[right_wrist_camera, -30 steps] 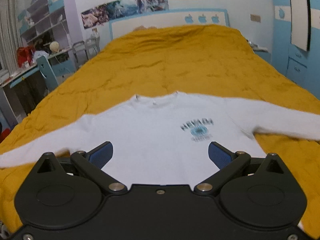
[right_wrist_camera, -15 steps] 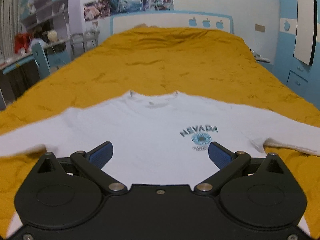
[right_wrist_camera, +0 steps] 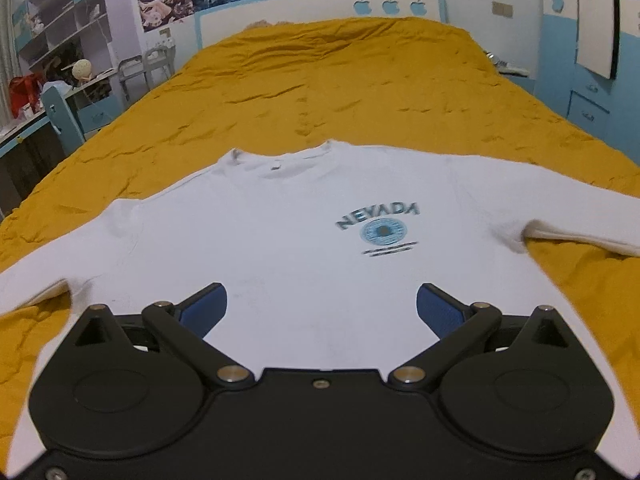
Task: Fold small clothes
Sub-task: 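Grasp the sweatshirt sleeve cuff with the left gripper, then fold the sleeve across the sweatshirt body with the left gripper and release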
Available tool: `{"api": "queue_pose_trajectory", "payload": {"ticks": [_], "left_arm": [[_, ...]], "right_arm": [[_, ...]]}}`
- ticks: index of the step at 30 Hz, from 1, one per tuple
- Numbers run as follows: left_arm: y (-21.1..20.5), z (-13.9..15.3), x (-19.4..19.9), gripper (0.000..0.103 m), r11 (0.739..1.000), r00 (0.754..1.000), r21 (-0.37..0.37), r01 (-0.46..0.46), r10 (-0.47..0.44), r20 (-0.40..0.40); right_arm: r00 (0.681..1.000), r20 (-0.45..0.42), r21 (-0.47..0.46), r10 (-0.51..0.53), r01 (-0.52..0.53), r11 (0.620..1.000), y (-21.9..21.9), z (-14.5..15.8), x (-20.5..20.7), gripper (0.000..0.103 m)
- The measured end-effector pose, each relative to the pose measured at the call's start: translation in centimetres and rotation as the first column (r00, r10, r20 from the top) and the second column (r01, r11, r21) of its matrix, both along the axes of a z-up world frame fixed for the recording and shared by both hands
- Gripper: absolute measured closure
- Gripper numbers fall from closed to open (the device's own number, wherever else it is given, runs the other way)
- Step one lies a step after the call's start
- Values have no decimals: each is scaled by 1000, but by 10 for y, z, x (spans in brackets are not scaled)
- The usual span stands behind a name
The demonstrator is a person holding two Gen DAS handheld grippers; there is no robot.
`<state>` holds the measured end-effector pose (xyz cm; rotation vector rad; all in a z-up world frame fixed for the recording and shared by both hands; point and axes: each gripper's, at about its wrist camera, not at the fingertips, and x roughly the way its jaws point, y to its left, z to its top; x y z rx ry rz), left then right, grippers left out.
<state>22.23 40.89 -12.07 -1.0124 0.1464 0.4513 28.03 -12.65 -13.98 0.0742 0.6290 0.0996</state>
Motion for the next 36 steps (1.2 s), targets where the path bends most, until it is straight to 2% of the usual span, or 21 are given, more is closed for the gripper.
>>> {"api": "queue_pose_trajectory", "payload": {"ticks": [2,4,7,11,14,15,16,17,18,19,21,23,24,26,28,31,33,36], "left_arm": [[-32,18,29,98,995,993,-13,95,-94,65],[-71,34,60,98,979,972,-22,202,-198,124],[-143,56,107,98,928,912,-17,372,-362,196],[-247,69,170,98,811,787,-31,584,-557,265],[-316,58,208,97,726,713,-56,685,-654,252],[-338,50,220,88,691,685,-79,719,-684,249],[-358,41,233,78,644,648,-104,758,-726,230],[-372,33,242,54,609,624,-138,781,-754,207],[-383,25,248,49,590,617,-185,786,-766,178],[-386,20,247,49,592,625,-212,778,-763,164],[-373,18,240,47,609,634,-183,772,-757,159],[-354,19,218,41,653,665,-128,746,-739,109],[-336,21,210,34,683,690,-102,723,-719,76],[-303,21,189,29,741,741,-41,671,-671,-1],[-286,10,166,29,771,769,7,637,-634,-87],[-259,-16,143,29,790,779,-24,612,-608,-154],[-247,-31,136,29,801,784,-55,596,-595,-176],[-246,-42,132,29,795,775,-76,601,-604,-185]], "right_arm": [[1000,-4,10,-11,11,1000,-13,0,-1,0],[1000,-8,25,-26,26,999,-28,0,-3,0],[998,-1,42,-57,57,998,-50,1,-7,0],[996,8,50,-94,93,994,-80,2,-13,0],[992,-3,71,-128,128,989,-103,1,-17,0],[990,-8,79,-143,143,987,-111,0,-17,0],[988,-10,84,-156,156,984,-118,-1,-18,0],[986,-14,88,-168,169,982,-124,-2,-18,0],[984,-19,90,-176,177,980,-128,-4,-17,0],[983,-22,93,-182,183,979,-132,-5,-16,0],[984,-10,111,-179,179,978,-139,-4,-13,0],[989,12,122,-149,146,982,-143,-2,-6,0],[992,28,122,-123,119,985,-143,-1,0,0],[995,57,105,-86,80,991,-143,-1,15,2],[996,58,108,-71,65,992,-144,-4,37,5],[999,32,153,-36,31,988,-145,-15,73,18],[998,-2,180,-56,55,982,-145,-24,98,20],[995,-47,226,-88,96,969,-144,-37,124,25]]}}
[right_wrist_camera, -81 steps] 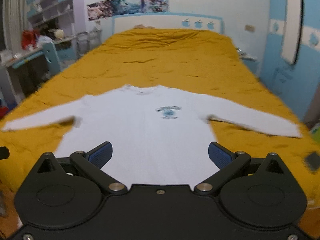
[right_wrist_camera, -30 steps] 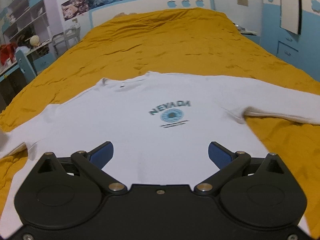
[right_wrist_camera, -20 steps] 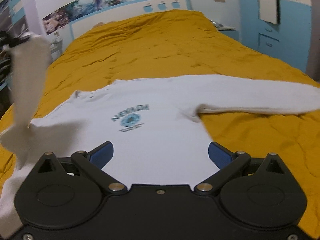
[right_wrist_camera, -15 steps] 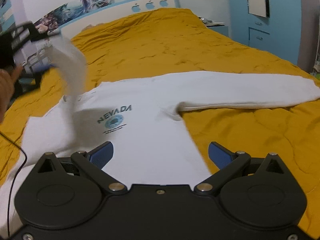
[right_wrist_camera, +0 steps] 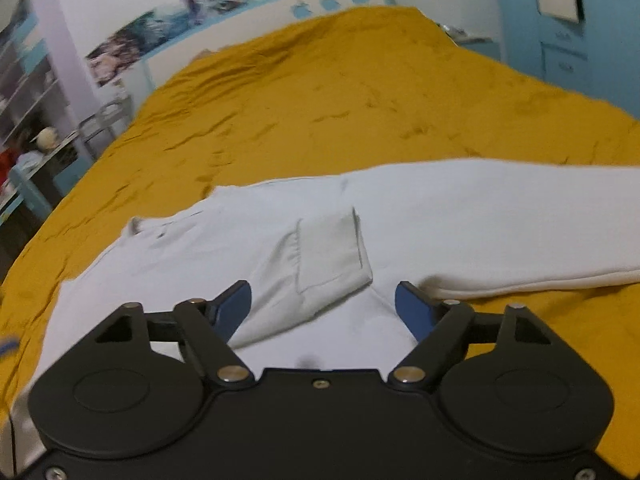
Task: Fold small clothes
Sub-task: 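Fold the sleeve across the sweatshirt body with the left gripper and release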
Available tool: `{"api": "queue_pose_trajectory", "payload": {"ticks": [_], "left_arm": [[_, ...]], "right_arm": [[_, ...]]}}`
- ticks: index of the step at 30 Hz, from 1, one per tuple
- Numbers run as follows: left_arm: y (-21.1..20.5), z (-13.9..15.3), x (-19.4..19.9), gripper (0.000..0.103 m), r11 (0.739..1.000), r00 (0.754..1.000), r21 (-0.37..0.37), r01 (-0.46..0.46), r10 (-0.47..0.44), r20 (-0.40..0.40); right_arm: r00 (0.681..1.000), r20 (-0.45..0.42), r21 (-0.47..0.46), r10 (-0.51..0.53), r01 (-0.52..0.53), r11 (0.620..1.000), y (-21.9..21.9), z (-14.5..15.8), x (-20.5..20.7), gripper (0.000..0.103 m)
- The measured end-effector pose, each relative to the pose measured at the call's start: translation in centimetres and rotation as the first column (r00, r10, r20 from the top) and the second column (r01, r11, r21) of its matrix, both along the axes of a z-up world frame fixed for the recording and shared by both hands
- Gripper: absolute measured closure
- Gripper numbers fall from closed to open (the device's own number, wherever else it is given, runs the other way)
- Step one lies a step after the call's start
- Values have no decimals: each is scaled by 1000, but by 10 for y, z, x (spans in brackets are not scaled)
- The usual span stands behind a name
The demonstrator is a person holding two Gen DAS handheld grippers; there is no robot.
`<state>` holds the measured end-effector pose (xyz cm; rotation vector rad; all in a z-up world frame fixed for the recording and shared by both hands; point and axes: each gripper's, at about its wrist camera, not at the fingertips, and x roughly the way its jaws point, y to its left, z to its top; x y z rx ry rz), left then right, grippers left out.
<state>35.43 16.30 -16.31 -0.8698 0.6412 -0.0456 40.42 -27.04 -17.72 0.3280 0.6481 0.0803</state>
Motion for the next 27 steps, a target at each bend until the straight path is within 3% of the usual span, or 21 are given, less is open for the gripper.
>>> {"api": "queue_pose_trajectory", "payload": {"ticks": [5,8,10,11,12,15,19,21,22,24,27], "left_arm": [[-2,-16,10,29,1000,998,6,8,-7,-68],[0,-26,7,29,1000,995,25,9,-6,-98],[2,-28,7,29,999,994,38,9,-5,-113],[2,-26,5,29,999,993,43,13,-8,-115],[2,-25,4,29,999,993,50,12,-6,-116],[0,-20,4,27,995,993,102,23,-11,-117],[-4,-26,9,26,990,988,135,39,-18,-154],[-7,-22,6,26,989,988,141,47,-25,-152],[-8,-17,4,26,988,989,144,55,-34,-146],[-9,-5,-2,22,984,990,166,61,-39,-132],[-11,22,-11,14,964,993,253,86,-61,-105]], "right_arm": [[992,-117,130,-40,55,990,-3,-26,27,28],[993,-104,170,-61,78,982,-2,-33,29,29],[993,-95,170,-66,82,982,0,-33,31,51],[993,-102,170,-62,78,982,-1,-33,33,80],[991,-115,175,-64,84,981,-3,-33,34,96],[991,-99,221,-93,113,969,-14,-23,25,96],[984,-146,159,-107,130,979,-18,-32,24,96],[982,-158,173,-104,132,976,-23,-37,21,95],[982,-157,196,-102,132,972,-27,-32,17,90],[984,-128,214,-121,147,966,-38,-17,0,68],[985,-35,197,-167,171,965,-71,11,-37,44]]}}
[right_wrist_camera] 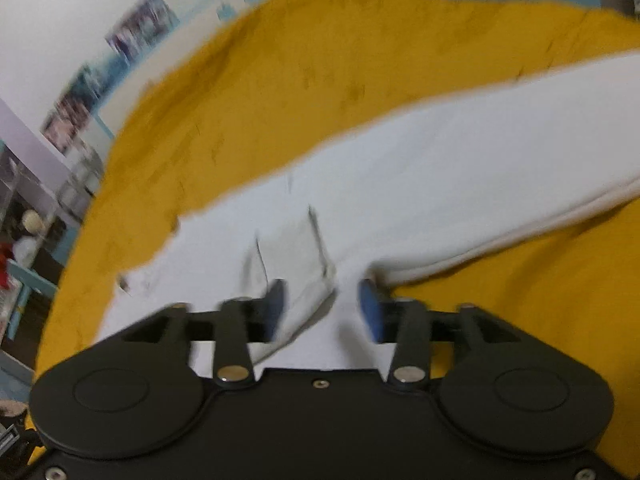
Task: Fold small clothes
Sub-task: 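Fold the sleeve across the sweatshirt body with the left gripper and release, then grasp the other sleeve with the right gripper and fold it across the body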
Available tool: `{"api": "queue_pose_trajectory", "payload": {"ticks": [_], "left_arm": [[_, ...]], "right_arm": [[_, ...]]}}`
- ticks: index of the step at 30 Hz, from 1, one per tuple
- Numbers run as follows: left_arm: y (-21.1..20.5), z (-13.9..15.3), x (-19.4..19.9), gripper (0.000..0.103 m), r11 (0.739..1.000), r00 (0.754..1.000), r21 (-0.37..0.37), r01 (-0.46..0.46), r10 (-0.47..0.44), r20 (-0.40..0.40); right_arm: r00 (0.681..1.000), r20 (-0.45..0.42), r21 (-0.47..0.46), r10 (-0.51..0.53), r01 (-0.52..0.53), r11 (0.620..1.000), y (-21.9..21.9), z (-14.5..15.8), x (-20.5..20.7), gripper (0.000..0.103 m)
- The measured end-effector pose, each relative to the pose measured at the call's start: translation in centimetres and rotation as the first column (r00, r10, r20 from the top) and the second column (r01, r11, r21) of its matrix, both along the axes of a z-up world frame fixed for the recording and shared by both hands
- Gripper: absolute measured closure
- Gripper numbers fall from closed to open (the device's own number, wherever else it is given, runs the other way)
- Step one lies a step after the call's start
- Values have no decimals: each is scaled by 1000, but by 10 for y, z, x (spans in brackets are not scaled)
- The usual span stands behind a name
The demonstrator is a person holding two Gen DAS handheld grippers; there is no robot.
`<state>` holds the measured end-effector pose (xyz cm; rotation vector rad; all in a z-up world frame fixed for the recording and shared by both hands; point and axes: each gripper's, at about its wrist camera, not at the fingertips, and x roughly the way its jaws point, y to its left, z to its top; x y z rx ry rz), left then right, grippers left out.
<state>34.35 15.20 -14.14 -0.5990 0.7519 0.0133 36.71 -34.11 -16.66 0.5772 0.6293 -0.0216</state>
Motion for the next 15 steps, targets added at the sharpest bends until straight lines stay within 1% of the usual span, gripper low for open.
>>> {"api": "queue_pose_trajectory", "payload": {"ticks": [1,3,4,5,7,9,11,14,15], "left_arm": [[-1,11,-4,13,999,1000,40,15,-15,14],[-3,29,-11,3,994,999,105,38,-41,30],[-4,35,-14,2,991,998,130,43,-48,34],[-6,42,-18,1,987,997,155,50,-57,42],[-8,53,-25,0,978,995,196,73,-85,54],[-11,56,-29,0,973,995,221,72,-86,52],[-13,52,-31,0,972,996,223,71,-82,37],[-17,39,-32,0,977,998,203,63,-68,18],[-18,33,-31,0,980,998,188,59,-63,14]], "right_arm": [[999,16,-29,-29,30,999,-16,9,-13,43],[995,28,-76,-100,102,992,-49,19,-36,42],[989,29,-96,-144,146,985,-68,22,-46,40],[980,28,-114,-198,200,973,-89,24,-55,38],[945,17,-130,-325,325,937,-132,22,-73,37],[908,14,-123,-419,418,900,-168,15,-85,37],[868,-18,-98,-495,492,865,-197,6,-88,37],[811,-57,-5,-583,584,812,-233,-15,-90,37],[800,-69,26,-597,599,800,-242,-24,-89,37]]}}
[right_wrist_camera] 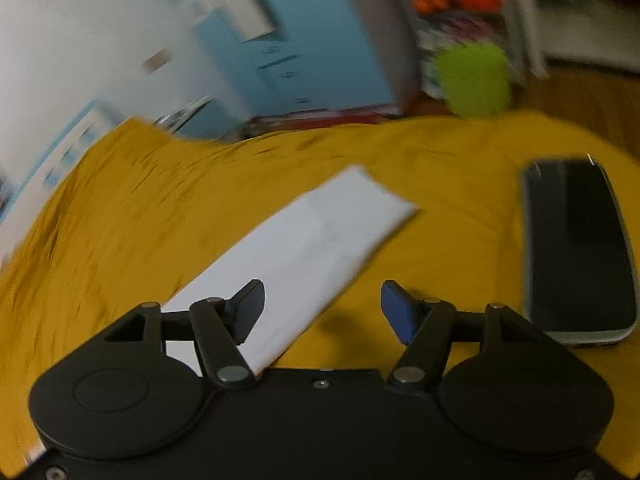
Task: Fold small clothes
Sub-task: 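Grasp the other sleeve with the right gripper and fold it across the body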
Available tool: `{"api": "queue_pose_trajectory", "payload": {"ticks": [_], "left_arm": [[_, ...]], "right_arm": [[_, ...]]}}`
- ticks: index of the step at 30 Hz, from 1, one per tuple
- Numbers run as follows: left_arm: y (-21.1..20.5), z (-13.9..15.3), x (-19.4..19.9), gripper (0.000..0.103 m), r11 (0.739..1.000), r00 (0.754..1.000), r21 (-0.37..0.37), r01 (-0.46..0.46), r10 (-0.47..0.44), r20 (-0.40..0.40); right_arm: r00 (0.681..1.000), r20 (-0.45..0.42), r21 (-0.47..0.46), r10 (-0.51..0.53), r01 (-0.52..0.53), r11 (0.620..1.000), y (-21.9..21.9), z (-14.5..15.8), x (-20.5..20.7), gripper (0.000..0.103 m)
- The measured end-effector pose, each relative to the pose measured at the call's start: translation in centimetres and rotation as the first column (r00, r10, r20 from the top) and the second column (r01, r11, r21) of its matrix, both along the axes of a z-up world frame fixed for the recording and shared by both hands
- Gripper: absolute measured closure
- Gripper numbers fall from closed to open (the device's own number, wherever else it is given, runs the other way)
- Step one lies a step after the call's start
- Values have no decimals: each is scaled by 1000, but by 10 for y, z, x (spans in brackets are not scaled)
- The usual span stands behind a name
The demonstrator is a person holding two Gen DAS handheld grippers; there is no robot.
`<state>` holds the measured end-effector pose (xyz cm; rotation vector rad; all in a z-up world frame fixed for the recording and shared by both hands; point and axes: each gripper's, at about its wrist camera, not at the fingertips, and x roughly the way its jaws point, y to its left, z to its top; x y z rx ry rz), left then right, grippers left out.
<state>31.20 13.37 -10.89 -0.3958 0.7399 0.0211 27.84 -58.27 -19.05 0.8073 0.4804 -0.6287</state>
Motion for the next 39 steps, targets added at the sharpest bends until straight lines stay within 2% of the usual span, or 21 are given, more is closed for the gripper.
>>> {"api": "queue_pose_trajectory", "payload": {"ticks": [3,8,10,11,12,15,17,20,23,26,29,31,33,35,37,38,39], "left_arm": [[-7,-11,-1,0,1000,1000,-15,-16,15,-22],[-16,-22,4,0,1000,998,-15,-7,6,-59],[-18,-24,6,0,1000,998,-11,-7,6,-64],[-19,-24,7,0,1000,998,-12,-4,3,-65],[-19,-24,8,0,1000,998,-14,0,-1,-65],[-20,-24,8,0,1000,998,-17,9,-10,-60],[-18,-25,7,0,1000,998,-20,13,-14,-58],[-14,-26,3,0,1000,998,-14,11,-12,-54],[-9,-28,-3,0,1000,999,-24,10,-11,-47],[-3,-30,-10,0,998,999,-55,12,-15,-46],[3,-31,-17,0,997,999,-74,10,-13,-36],[7,-32,-21,0,996,999,-84,10,-13,-32],[11,-32,-25,0,996,999,-94,6,-9,-31],[15,-33,-29,0,995,999,-103,-2,-1,-33],[18,-33,-31,0,994,999,-111,-6,2,-39],[20,-34,-31,0,994,999,-113,-11,7,-41],[22,-34,-31,0,993,999,-117,-15,10,-43]], "right_arm": [[998,40,61,-48,45,997,-13,-21,11,37],[994,91,47,-54,49,998,-24,-25,35,38],[994,99,56,-54,48,997,-27,-23,38,58],[995,79,52,-61,57,997,-28,-23,41,79],[995,62,47,-74,71,996,-29,-21,42,94],[994,83,45,-74,71,996,-28,-10,35,95],[994,100,-5,-45,46,999,-19,7,33,95],[987,154,-64,52,-43,997,7,44,39,95],[952,240,-107,191,-170,980,54,91,53,95],[874,319,-162,368,-332,929,124,134,73,95],[747,367,-216,555,-512,831,214,162,95,95],[644,381,-235,663,-626,743,279,170,108,95],[534,385,-230,753,-735,638,347,167,118,95],[420,360,-212,833,-833,511,417,154,127,95],[329,311,-175,892,-902,394,473,135,135,90],[289,285,-149,914,-928,340,498,123,137,73],[271,254,-133,929,-941,311,515,113,139,49]]}}
